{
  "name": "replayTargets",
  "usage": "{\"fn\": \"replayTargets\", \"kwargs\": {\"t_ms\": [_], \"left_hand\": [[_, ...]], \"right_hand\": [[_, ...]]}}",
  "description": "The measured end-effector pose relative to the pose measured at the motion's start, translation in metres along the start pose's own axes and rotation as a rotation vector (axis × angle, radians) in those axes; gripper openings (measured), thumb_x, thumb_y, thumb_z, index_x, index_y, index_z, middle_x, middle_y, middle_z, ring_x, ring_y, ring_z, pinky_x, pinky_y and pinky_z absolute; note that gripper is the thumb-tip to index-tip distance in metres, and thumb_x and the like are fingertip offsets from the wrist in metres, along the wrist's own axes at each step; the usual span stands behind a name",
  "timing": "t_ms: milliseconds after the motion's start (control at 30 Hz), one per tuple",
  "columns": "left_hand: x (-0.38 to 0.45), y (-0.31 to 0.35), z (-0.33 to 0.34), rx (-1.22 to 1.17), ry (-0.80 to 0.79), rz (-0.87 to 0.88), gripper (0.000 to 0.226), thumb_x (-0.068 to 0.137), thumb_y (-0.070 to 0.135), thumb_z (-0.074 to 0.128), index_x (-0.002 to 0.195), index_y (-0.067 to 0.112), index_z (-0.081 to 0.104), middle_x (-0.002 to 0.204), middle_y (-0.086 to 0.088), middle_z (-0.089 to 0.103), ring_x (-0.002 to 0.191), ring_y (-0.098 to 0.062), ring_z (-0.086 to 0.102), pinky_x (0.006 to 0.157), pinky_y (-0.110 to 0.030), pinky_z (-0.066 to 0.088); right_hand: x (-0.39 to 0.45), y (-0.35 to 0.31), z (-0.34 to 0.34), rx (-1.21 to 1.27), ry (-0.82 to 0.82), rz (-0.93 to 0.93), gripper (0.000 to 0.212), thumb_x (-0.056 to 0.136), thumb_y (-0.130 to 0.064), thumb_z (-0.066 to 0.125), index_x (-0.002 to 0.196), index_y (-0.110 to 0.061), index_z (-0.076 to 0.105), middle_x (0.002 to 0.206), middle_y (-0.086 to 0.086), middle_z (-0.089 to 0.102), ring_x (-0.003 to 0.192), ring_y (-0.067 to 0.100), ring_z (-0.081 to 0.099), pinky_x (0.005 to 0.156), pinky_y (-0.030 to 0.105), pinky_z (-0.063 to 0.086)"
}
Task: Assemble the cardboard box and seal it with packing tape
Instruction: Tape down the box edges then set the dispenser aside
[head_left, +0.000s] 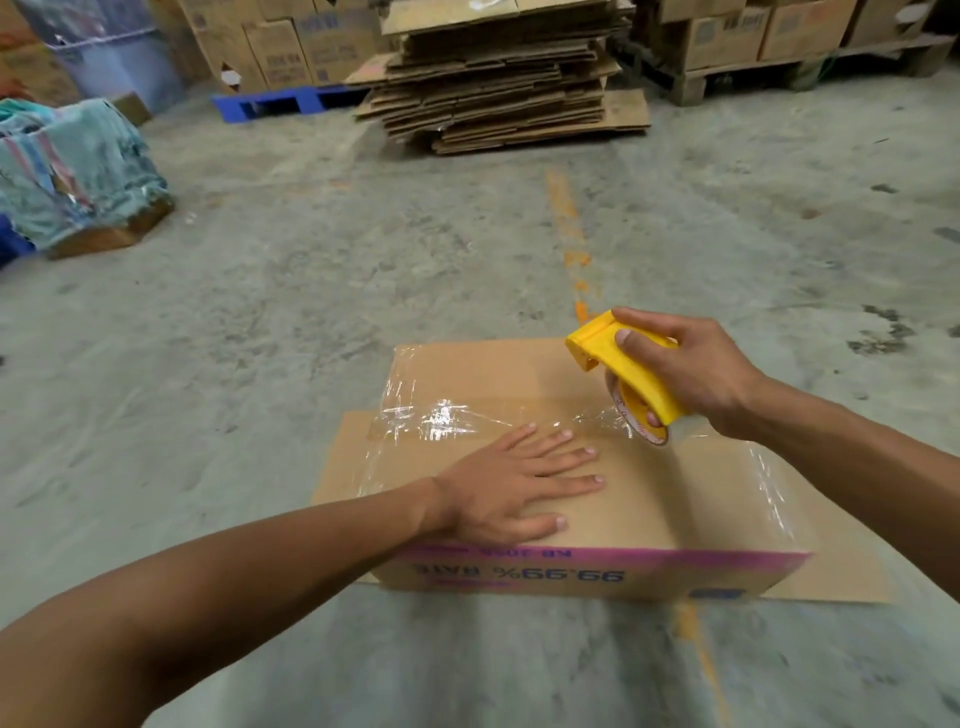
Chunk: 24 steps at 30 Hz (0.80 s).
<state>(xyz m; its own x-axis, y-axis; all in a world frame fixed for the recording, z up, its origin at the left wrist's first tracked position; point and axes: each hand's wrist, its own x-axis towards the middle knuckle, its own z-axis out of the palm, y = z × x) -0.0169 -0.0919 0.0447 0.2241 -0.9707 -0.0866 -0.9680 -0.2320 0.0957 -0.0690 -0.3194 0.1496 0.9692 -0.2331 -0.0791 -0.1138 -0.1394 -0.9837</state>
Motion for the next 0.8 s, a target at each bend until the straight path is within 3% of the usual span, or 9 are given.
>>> {"fn": "replayTargets", "kwargs": {"t_ms": [133, 300, 367, 467, 600, 800], "left_hand": [[-0.046, -0.019, -0.004, -0.022, -0.025, 0.014, 0.061, 0.101, 0.043, 0.037, 0.156, 0.029, 0.015, 0.165, 0.003, 0.001, 0.151, -0.017, -0.008, 0.121, -0.048, 0.001], [-0.117, -0.043, 0.000, 0.086, -0.027, -0.093, 0.074, 0.096, 0.057, 0.043, 0.156, 0.028, 0.012, 0.165, 0.001, 0.000, 0.151, -0.021, -0.007, 0.122, -0.047, 0.001], [-0.130, -0.044, 0.009, 0.113, 0.020, -0.174, 0.078, 0.094, 0.060, 0.045, 0.156, 0.027, 0.013, 0.165, -0.001, 0.002, 0.152, -0.022, -0.005, 0.122, -0.047, 0.005], [-0.134, -0.036, 0.021, 0.140, 0.093, -0.286, 0.082, 0.092, 0.066, 0.044, 0.157, 0.025, 0.013, 0.165, -0.003, 0.006, 0.152, -0.023, -0.001, 0.120, -0.047, 0.011], [-0.119, -0.027, 0.023, 0.108, 0.119, -0.289, 0.083, 0.092, 0.067, 0.040, 0.157, 0.023, 0.014, 0.164, -0.003, 0.007, 0.152, -0.021, -0.001, 0.121, -0.045, 0.009], [-0.049, 0.024, 0.037, 0.057, 0.200, -0.310, 0.080, 0.091, 0.071, 0.032, 0.155, 0.024, 0.021, 0.163, -0.005, 0.016, 0.151, -0.024, 0.010, 0.120, -0.046, 0.016]], "right_hand": [[0.000, 0.000, 0.003, -0.026, -0.007, -0.004, 0.038, 0.097, -0.022, 0.059, 0.136, -0.021, 0.057, 0.055, 0.012, 0.065, 0.033, 0.023, 0.048, 0.038, 0.026, 0.045], [0.000, -0.003, 0.022, -0.057, -0.063, -0.008, 0.039, 0.098, -0.022, 0.057, 0.137, -0.020, 0.056, 0.052, 0.007, 0.066, 0.030, 0.019, 0.048, 0.038, 0.023, 0.045], [-0.001, -0.004, 0.030, -0.057, -0.092, -0.010, 0.037, 0.098, -0.021, 0.057, 0.136, -0.021, 0.057, 0.060, 0.012, 0.068, 0.030, 0.020, 0.048, 0.037, 0.025, 0.044], [-0.004, -0.005, 0.039, -0.082, -0.106, -0.006, 0.036, 0.098, -0.021, 0.058, 0.134, -0.020, 0.059, 0.091, 0.024, 0.069, 0.035, 0.021, 0.051, 0.037, 0.024, 0.045], [-0.003, -0.006, 0.043, -0.112, -0.106, -0.013, 0.036, 0.097, -0.022, 0.059, 0.133, -0.022, 0.060, 0.093, 0.021, 0.069, 0.040, 0.016, 0.055, 0.042, 0.022, 0.048], [-0.004, -0.017, 0.038, -0.082, -0.060, -0.032, 0.034, 0.097, -0.020, 0.059, 0.131, -0.019, 0.061, 0.067, 0.013, 0.064, 0.034, 0.017, 0.049, 0.037, 0.023, 0.045]]}}
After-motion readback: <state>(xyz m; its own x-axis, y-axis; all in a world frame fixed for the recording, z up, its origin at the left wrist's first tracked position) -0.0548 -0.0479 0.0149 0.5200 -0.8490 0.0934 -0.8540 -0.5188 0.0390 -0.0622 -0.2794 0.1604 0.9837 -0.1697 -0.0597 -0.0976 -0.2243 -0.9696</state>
